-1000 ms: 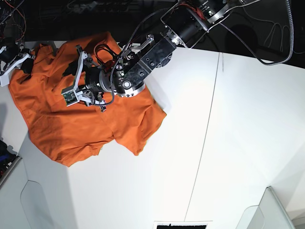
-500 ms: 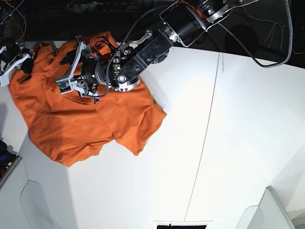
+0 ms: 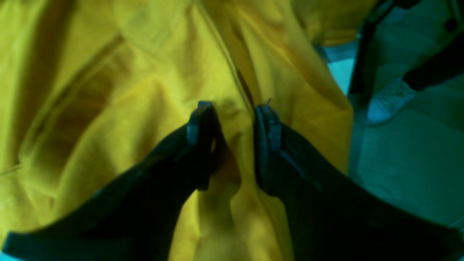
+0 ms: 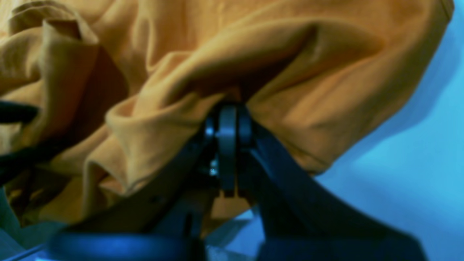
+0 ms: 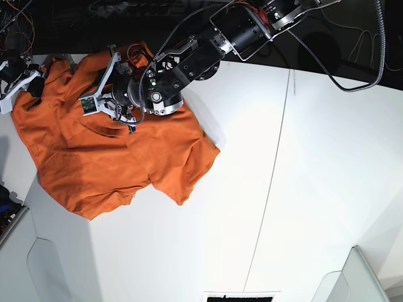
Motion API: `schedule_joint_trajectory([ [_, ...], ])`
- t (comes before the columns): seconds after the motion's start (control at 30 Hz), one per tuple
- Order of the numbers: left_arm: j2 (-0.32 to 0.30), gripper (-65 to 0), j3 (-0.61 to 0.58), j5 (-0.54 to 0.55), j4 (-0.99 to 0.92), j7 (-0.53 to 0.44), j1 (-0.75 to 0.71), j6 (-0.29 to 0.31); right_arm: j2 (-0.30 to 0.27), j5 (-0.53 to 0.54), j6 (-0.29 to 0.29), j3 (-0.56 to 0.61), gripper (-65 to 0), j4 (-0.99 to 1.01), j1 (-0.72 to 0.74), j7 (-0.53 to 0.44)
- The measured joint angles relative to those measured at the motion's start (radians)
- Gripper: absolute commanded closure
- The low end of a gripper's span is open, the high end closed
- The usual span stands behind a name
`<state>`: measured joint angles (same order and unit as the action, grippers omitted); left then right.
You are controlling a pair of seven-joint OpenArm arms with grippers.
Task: Layout the t-shirt on the table in an organized manner, then fold the t-shirt properly
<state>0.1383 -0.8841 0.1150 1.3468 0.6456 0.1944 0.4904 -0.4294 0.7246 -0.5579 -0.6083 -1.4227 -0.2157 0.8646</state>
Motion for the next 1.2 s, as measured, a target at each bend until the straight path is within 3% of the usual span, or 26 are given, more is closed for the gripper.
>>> schedule_joint_trajectory([
  [0.03, 0.0, -18.9, 0.0, -0.015, -0.002, -0.01, 0.0, 0.001, 0.0, 0.0, 0.0, 0.0, 0.0, 0.0, 0.0, 0.0],
  [0.13, 0.0, -1.7, 0.001, -0.039, -0.003, -0.015, 0.0, 0.0, 0.0, 0.0, 0.0, 0.0, 0.0, 0.0, 0.0, 0.0],
  [0.17, 0.0, 0.0, 0.001, -0.042, -0.003, -0.015, 0.0, 0.0, 0.0, 0.0, 0.0, 0.0, 0.0, 0.0, 0.0, 0.0],
  [0.3, 0.0, 0.0, 0.001, -0.073, -0.003, -0.014, 0.001, 0.0, 0.0, 0.0, 0.0, 0.0, 0.0, 0.0, 0.0, 0.0],
  [0.5, 0.0, 0.0, 0.089, -0.053, 0.114, 0.115, 0.006, -0.007, 0.0, -0.002, 0.0, 0.0, 0.0, 0.0, 0.0, -0.006],
  [0.57, -0.013, 0.0, 0.14, -0.002, 0.185, 0.117, 0.009, -0.008, 0.0, -0.003, 0.0, 0.0, 0.0, 0.001, 0.0, -0.007],
  [0.7, -0.113, 0.0, 0.282, 0.095, 0.294, 0.13, -0.008, -0.004, 0.0, -0.008, 0.0, 0.0, 0.0, 0.001, 0.0, -0.008],
  [0.87, -0.242, 0.0, 0.474, 0.299, 0.368, 0.2, -0.103, 0.079, 0.0, -0.023, 0.0, 0.0, 0.0, 0.001, 0.003, -0.018],
  [1.07, -0.307, 0.0, 0.7, 0.55, 0.435, 0.201, -0.29, 0.199, 0.0, -0.024, 0.0, 0.0, 0.0, 0.002, 0.003, -0.033],
  [1.2, -0.315, 0.0, 0.88, 0.71, 0.462, 0.249, -0.425, 0.197, 0.0, -0.026, 0.0, 0.0, 0.0, 0.003, 0.006, -0.035],
])
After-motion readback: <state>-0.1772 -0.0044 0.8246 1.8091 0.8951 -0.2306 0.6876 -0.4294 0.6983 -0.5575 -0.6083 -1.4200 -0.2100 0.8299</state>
